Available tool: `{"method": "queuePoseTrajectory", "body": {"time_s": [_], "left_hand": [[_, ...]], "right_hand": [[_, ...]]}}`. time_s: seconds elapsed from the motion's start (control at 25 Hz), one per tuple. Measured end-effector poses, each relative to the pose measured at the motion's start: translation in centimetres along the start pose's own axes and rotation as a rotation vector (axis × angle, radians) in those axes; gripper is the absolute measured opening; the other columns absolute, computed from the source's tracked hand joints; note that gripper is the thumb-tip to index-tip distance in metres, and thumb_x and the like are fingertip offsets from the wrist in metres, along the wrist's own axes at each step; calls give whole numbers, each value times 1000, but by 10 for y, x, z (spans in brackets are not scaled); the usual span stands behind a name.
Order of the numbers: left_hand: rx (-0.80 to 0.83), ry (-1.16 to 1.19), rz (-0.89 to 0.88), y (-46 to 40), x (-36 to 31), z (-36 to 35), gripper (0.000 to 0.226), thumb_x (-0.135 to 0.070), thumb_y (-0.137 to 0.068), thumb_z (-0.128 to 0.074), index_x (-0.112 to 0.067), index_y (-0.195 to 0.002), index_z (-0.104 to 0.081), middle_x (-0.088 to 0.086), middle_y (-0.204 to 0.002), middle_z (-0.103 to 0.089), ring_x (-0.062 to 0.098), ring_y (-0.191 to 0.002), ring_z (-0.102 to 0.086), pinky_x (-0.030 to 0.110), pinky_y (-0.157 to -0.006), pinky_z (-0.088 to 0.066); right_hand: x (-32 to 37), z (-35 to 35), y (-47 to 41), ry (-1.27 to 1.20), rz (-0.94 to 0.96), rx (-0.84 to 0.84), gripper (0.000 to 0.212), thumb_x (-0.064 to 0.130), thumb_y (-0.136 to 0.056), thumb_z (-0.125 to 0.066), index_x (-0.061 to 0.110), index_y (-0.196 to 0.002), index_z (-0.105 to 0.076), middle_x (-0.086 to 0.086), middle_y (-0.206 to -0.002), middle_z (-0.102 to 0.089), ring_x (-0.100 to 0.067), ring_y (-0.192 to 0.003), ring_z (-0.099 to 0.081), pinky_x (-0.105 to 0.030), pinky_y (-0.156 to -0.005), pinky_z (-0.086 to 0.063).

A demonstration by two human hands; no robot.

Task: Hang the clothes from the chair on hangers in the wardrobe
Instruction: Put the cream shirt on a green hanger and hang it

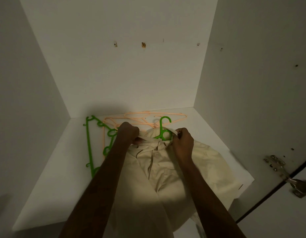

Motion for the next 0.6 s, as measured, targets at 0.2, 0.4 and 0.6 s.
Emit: {"method": "queuePoseTrajectory", "body": {"time_s": [0.2,0.4,0.6], "left_hand": [[59,462,73,12,-9,10,9,10,-94,-55,7,-99,-63,23,-103,-68,35,-89,-69,51,-91,-59],[227,862,227,33,-9,12,15,10,-100,-47,5,-91,-57,18,-96,-57,28,-85,-57,43,-100,-51],[365,707,268,52,-4,7,17,-4,-101,-51,0,-91,-65,13,-87,-66,24,-78,-61,33,-53,-60]], "right_hand": [[24,24,15,-76,120,-180,18,-1,-81,-63,12,-94,-62,-4,-90,-60,-12,-77,-55,-32,-70,-46],[34,28,14,0,-15,-61,32,11,-78,-77,10,-103,-56,-4,-93,-62,-4,-79,-59,-24,-66,-42],[26,25,-3,-209,-271,81,13,14,-80,-76,9,-89,-68,-13,-82,-71,-24,-68,-68,-43,-68,-62]]}}
Point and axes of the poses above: each hand's wrist, its own y-axis away from the middle knuckle, its own z-axis out of the back of the hand, x = y × z, the point moved 6 cm from there along -y, towards the middle knuckle
